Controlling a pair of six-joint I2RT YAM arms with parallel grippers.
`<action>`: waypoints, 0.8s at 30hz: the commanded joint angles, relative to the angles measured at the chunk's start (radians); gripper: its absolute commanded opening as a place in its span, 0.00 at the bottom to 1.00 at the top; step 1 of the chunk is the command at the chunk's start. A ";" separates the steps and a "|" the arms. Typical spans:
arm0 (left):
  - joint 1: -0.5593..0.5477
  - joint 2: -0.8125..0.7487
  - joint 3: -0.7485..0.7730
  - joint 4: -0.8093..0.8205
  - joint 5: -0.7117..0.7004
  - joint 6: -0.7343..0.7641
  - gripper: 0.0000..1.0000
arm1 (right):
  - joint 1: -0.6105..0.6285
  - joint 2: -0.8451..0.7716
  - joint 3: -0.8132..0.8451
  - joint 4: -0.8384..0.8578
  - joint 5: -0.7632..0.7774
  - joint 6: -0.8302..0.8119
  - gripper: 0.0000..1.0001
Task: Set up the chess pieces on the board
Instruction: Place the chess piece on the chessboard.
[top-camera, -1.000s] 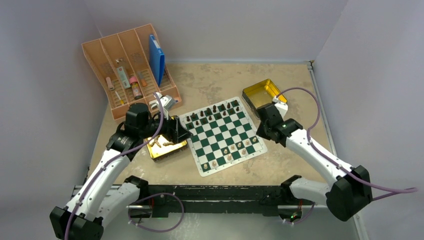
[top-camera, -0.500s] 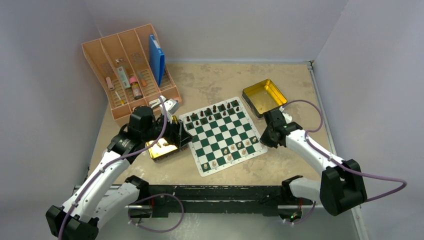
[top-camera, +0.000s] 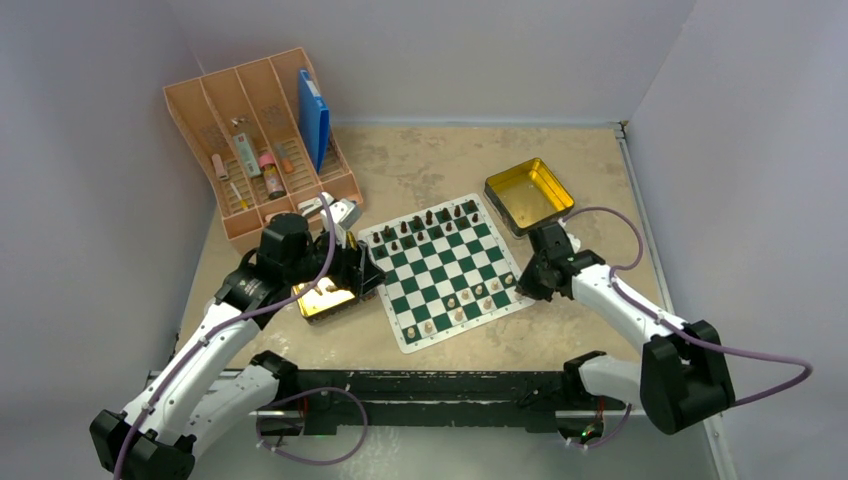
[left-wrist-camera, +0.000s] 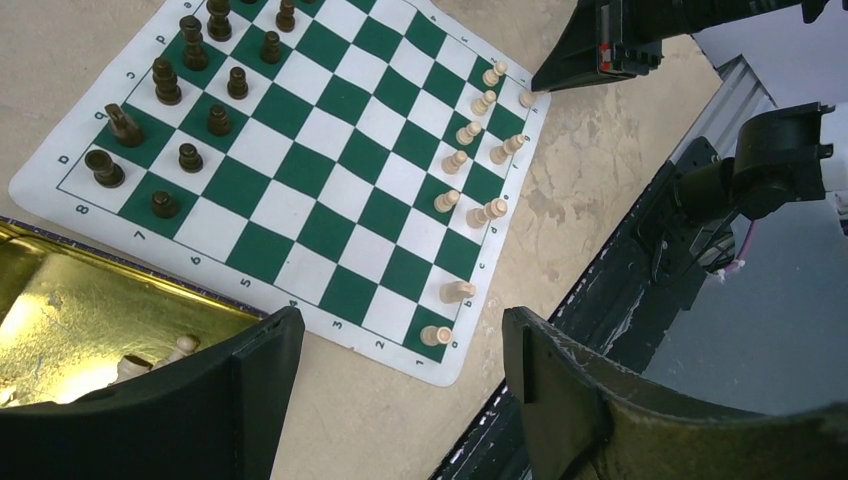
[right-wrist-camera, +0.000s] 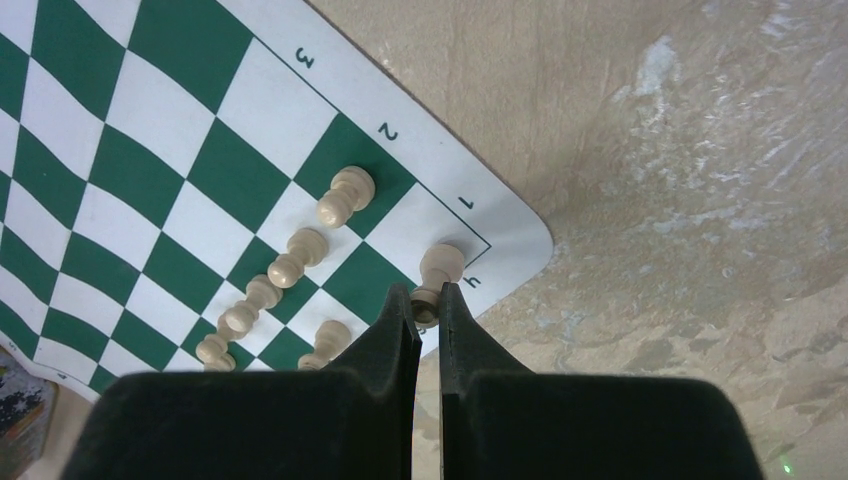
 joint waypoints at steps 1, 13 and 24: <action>-0.004 -0.009 -0.008 0.017 -0.010 0.014 0.72 | -0.005 0.021 0.013 0.035 -0.030 -0.005 0.00; -0.004 -0.001 -0.012 0.020 -0.018 0.014 0.73 | -0.008 0.019 0.024 0.043 -0.033 -0.026 0.00; -0.004 0.004 -0.015 0.022 -0.009 0.016 0.73 | -0.009 0.022 0.027 0.053 -0.034 -0.031 0.00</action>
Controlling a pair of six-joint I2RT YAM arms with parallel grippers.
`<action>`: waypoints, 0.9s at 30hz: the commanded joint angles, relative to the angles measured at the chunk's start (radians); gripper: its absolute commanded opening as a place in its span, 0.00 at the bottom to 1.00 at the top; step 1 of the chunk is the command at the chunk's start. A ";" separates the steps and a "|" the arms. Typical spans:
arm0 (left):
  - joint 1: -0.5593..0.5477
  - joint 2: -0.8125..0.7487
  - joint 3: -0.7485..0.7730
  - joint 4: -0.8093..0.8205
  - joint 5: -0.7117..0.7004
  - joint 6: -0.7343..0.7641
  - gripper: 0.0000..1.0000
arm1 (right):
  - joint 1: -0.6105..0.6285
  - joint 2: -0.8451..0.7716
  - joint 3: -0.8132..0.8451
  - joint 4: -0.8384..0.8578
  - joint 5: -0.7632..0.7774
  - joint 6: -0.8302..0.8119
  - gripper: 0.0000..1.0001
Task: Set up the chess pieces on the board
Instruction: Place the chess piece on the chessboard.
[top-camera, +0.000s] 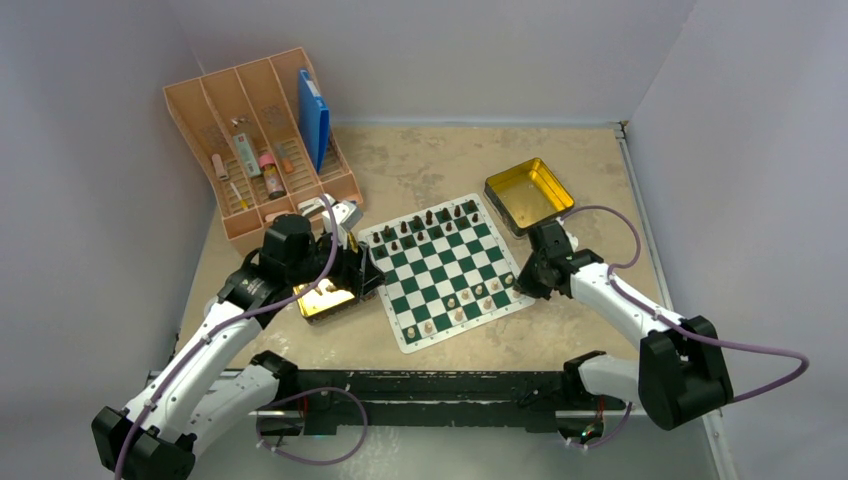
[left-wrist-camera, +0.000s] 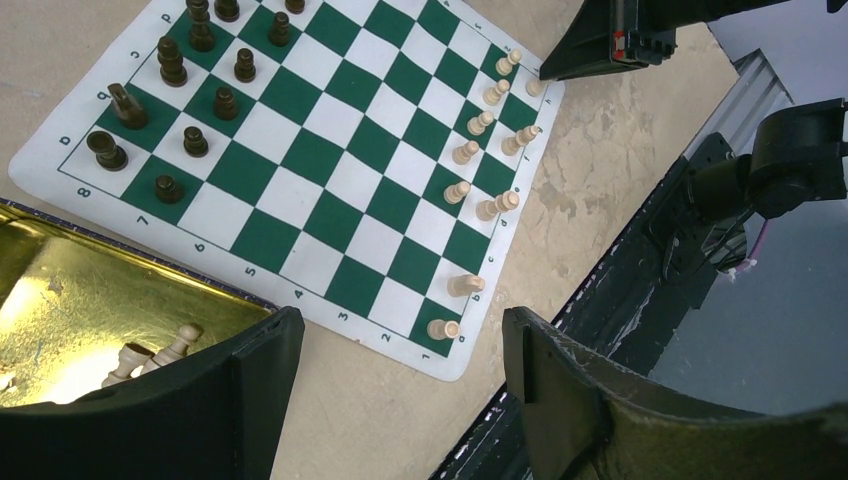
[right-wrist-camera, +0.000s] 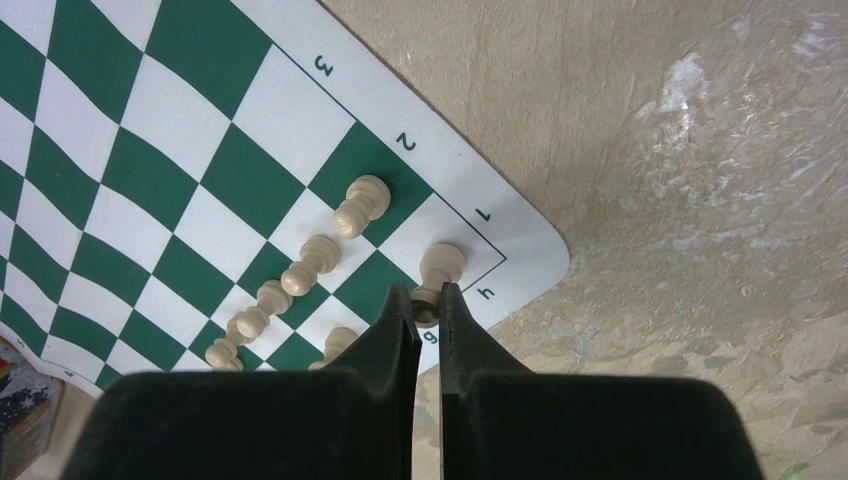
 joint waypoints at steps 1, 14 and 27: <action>-0.004 -0.008 0.000 0.025 0.008 0.014 0.73 | -0.007 -0.005 0.027 0.012 -0.015 -0.018 0.00; -0.004 -0.013 -0.001 0.027 0.006 0.014 0.73 | -0.006 -0.008 0.022 0.012 -0.035 -0.018 0.05; -0.004 -0.019 -0.002 0.027 0.014 0.013 0.73 | -0.007 -0.014 0.027 0.009 -0.007 -0.010 0.07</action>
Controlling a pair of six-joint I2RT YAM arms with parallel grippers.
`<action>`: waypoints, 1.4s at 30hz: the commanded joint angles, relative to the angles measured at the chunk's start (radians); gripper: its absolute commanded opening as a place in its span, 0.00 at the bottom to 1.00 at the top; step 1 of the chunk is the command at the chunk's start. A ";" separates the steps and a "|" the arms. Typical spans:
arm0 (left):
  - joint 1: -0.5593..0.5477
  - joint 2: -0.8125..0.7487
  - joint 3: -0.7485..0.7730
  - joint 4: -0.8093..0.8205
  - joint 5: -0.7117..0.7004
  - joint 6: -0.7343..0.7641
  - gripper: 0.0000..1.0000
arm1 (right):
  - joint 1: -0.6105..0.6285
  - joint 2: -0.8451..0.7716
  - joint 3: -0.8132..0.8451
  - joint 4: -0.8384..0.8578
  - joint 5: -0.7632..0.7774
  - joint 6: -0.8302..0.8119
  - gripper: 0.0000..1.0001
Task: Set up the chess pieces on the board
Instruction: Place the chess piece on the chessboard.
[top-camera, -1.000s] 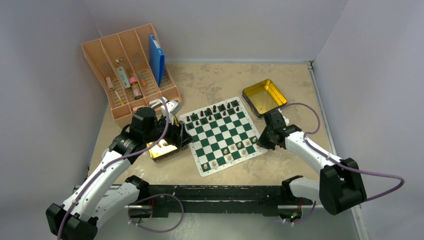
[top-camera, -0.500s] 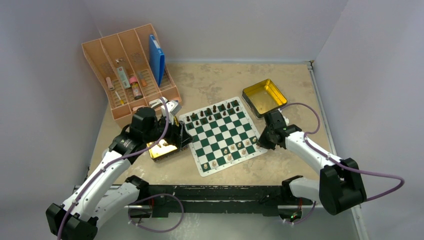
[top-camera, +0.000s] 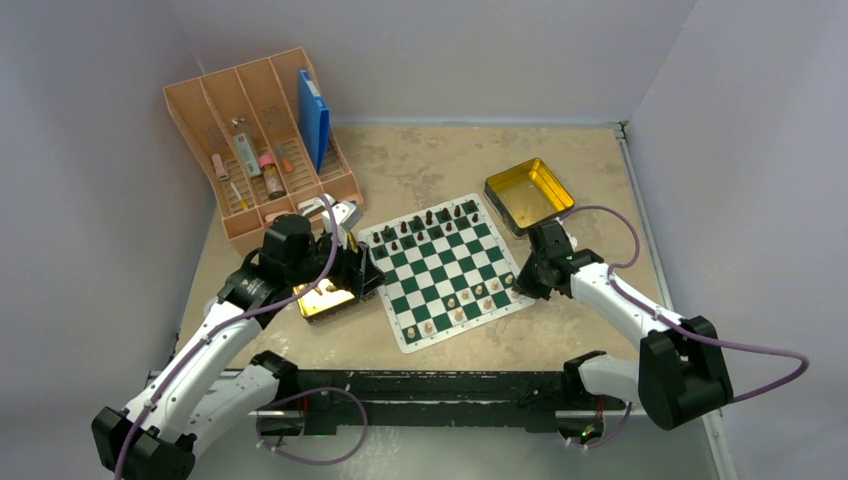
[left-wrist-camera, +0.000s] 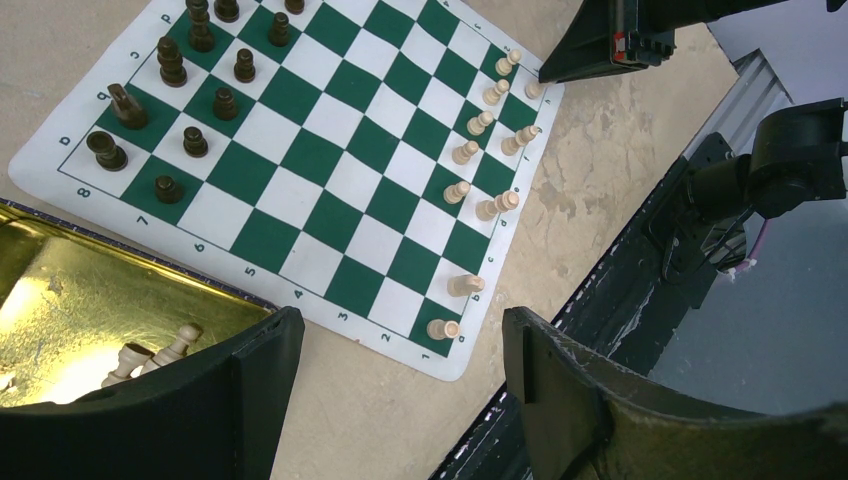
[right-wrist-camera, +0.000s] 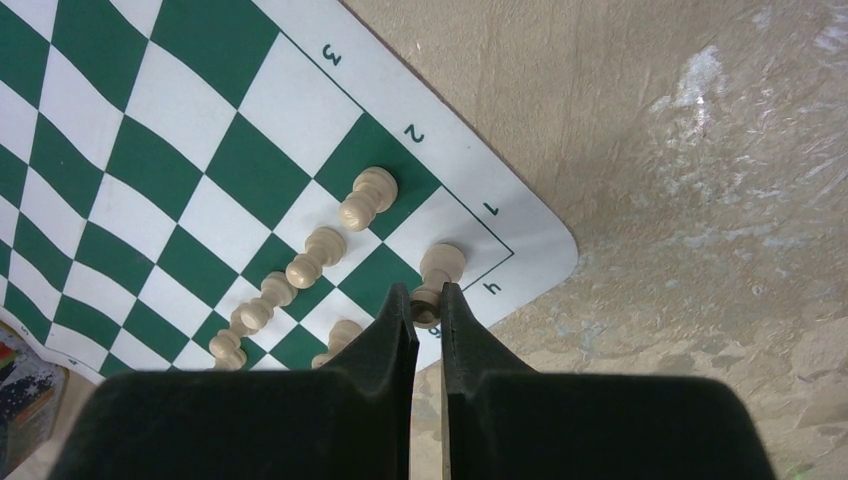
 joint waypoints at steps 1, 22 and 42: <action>-0.004 -0.017 -0.002 0.027 0.013 0.012 0.73 | -0.004 -0.011 0.027 0.011 0.007 -0.005 0.08; -0.004 -0.016 -0.001 0.021 -0.007 0.013 0.73 | -0.004 -0.014 0.034 0.007 0.004 -0.014 0.32; -0.004 -0.018 0.000 0.021 -0.010 0.014 0.73 | -0.004 -0.007 0.040 -0.016 0.092 -0.018 0.34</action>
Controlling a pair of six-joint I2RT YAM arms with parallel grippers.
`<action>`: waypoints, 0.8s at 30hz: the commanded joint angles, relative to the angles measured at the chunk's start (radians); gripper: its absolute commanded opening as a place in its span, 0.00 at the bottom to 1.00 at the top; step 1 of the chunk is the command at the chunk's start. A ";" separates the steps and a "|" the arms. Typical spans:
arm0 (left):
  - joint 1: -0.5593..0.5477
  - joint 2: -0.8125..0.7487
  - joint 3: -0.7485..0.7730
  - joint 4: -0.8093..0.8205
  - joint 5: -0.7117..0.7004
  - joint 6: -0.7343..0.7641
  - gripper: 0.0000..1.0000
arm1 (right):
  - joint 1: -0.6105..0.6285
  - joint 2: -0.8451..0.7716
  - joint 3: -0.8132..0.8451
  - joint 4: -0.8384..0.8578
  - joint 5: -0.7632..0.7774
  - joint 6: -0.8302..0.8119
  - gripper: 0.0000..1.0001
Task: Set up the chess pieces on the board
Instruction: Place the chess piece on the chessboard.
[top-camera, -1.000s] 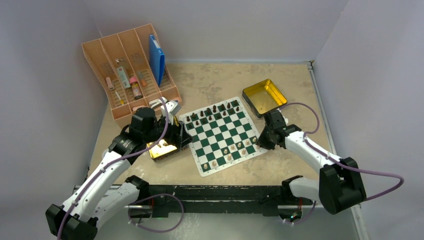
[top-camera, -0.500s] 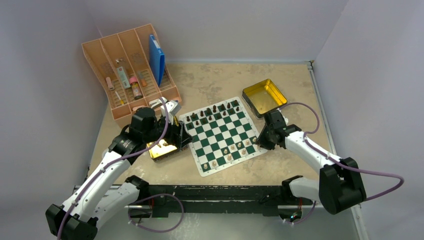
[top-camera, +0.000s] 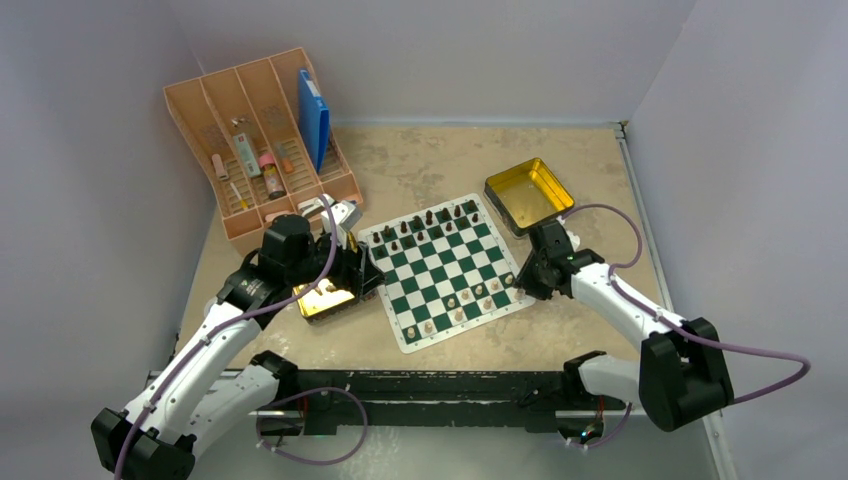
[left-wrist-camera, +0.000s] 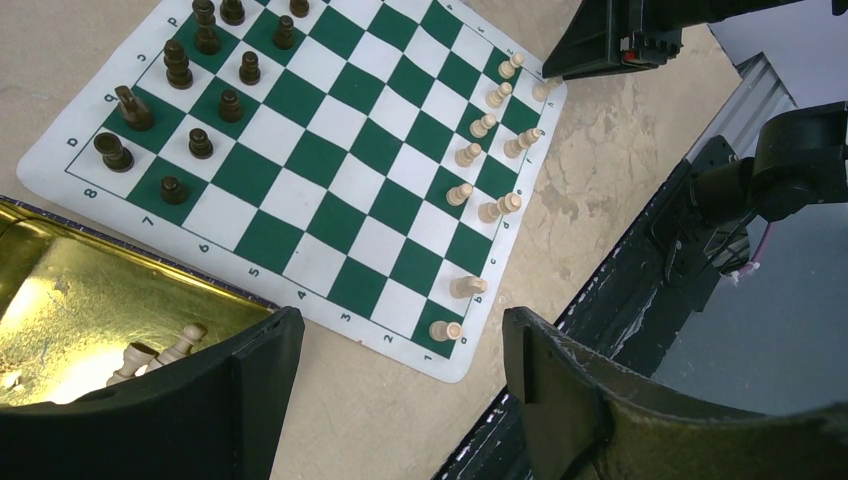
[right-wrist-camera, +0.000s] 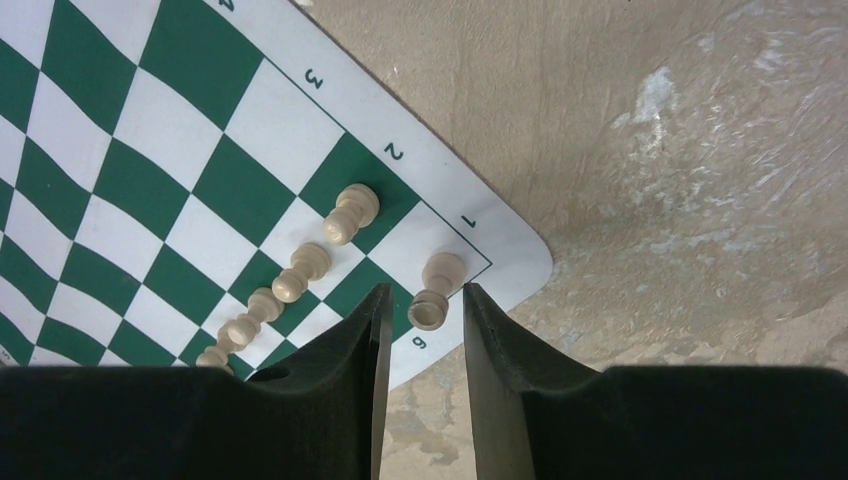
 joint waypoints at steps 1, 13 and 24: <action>-0.004 -0.013 0.001 0.021 -0.001 0.013 0.73 | -0.004 0.004 0.037 -0.006 0.051 -0.016 0.33; -0.004 -0.020 -0.001 0.024 0.002 0.014 0.73 | -0.004 0.026 0.035 0.016 0.016 -0.045 0.27; -0.004 -0.021 -0.002 0.024 0.000 0.014 0.73 | -0.002 0.010 0.031 0.037 -0.014 -0.059 0.18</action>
